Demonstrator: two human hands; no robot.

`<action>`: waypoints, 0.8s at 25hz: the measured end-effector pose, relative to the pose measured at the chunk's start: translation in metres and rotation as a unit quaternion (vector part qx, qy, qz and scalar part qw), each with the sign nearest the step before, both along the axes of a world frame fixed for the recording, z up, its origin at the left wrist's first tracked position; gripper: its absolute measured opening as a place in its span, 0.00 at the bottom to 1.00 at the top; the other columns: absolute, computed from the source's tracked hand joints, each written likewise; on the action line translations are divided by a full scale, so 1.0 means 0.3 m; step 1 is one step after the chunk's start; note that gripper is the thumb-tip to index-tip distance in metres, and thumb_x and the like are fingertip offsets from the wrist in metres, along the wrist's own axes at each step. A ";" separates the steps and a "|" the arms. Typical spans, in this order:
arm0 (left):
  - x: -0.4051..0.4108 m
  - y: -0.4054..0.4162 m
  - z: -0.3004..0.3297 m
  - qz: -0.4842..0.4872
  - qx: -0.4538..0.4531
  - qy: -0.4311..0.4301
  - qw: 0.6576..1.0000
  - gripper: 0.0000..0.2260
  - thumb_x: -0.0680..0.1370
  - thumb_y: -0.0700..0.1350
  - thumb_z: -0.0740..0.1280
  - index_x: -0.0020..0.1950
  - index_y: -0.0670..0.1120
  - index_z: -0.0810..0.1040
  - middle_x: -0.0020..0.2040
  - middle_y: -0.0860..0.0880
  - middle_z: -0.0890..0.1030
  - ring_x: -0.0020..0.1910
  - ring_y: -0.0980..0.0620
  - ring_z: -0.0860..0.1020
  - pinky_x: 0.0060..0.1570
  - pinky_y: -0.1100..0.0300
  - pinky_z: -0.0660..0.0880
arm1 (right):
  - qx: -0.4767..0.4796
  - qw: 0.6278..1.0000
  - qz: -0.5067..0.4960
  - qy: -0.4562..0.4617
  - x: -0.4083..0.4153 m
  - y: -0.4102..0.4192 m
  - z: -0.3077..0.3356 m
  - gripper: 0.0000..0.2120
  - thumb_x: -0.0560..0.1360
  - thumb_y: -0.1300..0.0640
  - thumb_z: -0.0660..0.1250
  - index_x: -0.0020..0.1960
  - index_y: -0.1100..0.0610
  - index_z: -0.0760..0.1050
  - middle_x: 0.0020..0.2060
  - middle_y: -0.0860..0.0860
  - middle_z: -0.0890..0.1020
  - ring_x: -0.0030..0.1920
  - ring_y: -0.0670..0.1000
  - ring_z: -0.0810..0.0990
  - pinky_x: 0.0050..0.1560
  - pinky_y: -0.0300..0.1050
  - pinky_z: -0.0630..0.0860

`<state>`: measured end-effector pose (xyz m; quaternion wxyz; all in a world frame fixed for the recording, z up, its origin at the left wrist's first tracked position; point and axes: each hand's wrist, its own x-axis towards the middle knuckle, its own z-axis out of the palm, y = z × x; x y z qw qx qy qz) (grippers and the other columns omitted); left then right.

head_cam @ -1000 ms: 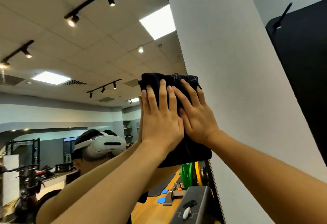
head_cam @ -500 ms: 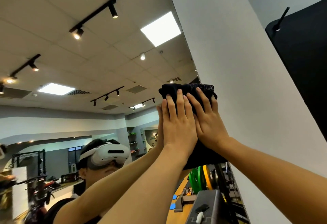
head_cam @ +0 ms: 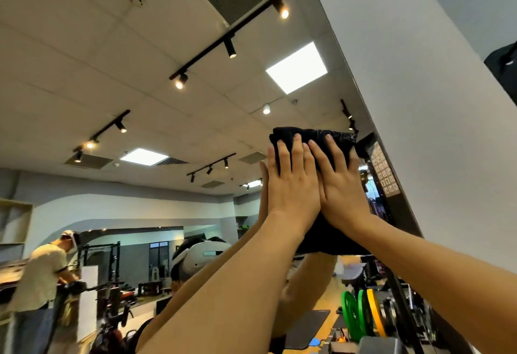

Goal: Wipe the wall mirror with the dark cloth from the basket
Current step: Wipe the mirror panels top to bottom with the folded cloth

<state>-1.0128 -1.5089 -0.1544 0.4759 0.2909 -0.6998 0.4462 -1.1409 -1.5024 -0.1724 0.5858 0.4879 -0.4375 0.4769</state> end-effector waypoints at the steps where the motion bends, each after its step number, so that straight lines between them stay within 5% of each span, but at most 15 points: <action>1: 0.054 -0.003 0.045 0.009 -0.001 0.002 1.000 0.29 0.85 0.48 0.51 0.82 0.40 0.45 0.82 0.39 0.45 0.81 0.35 0.46 0.77 0.37 0.38 | 0.006 1.000 -0.010 0.006 0.053 -0.011 0.046 0.26 0.85 0.51 0.53 0.82 0.54 0.58 0.80 0.51 0.64 0.82 0.59 0.57 0.77 0.70 0.55; 3: 0.182 -0.011 0.147 0.036 -0.002 0.007 0.999 0.28 0.85 0.47 0.50 0.83 0.41 0.45 0.83 0.41 0.44 0.81 0.36 0.45 0.76 0.37 0.36 | 0.041 0.999 -0.029 -0.004 0.164 -0.057 0.166 0.25 0.86 0.50 0.49 0.81 0.53 0.59 0.79 0.53 0.65 0.80 0.62 0.59 0.76 0.71 0.55; 6: 0.415 -0.018 0.308 0.077 -0.008 0.016 0.997 0.27 0.85 0.47 0.49 0.83 0.43 0.46 0.83 0.42 0.45 0.81 0.37 0.46 0.76 0.35 0.38 | 0.098 0.993 0.000 -0.064 0.396 -0.092 0.354 0.31 0.83 0.39 0.31 0.84 0.44 0.47 0.83 0.51 0.55 0.82 0.65 0.51 0.76 0.72 0.52; 10: 0.761 -0.051 0.451 0.112 -0.007 0.051 0.992 0.27 0.84 0.48 0.51 0.82 0.42 0.50 0.83 0.42 0.49 0.81 0.39 0.49 0.77 0.33 0.39 | 0.085 0.992 0.079 -0.051 0.777 -0.084 0.477 0.28 0.85 0.43 0.49 0.84 0.44 0.49 0.83 0.54 0.50 0.80 0.69 0.44 0.79 0.70 0.45; 20: 1.585 -0.172 0.216 0.156 0.026 0.089 0.983 0.32 0.79 0.53 0.47 0.77 0.34 0.60 0.77 0.34 0.59 0.72 0.28 0.65 0.69 0.24 0.57 | 0.113 0.984 0.110 0.086 1.550 -0.182 0.294 0.28 0.84 0.45 0.52 0.82 0.50 0.54 0.82 0.58 0.53 0.80 0.70 0.44 0.78 0.73 0.47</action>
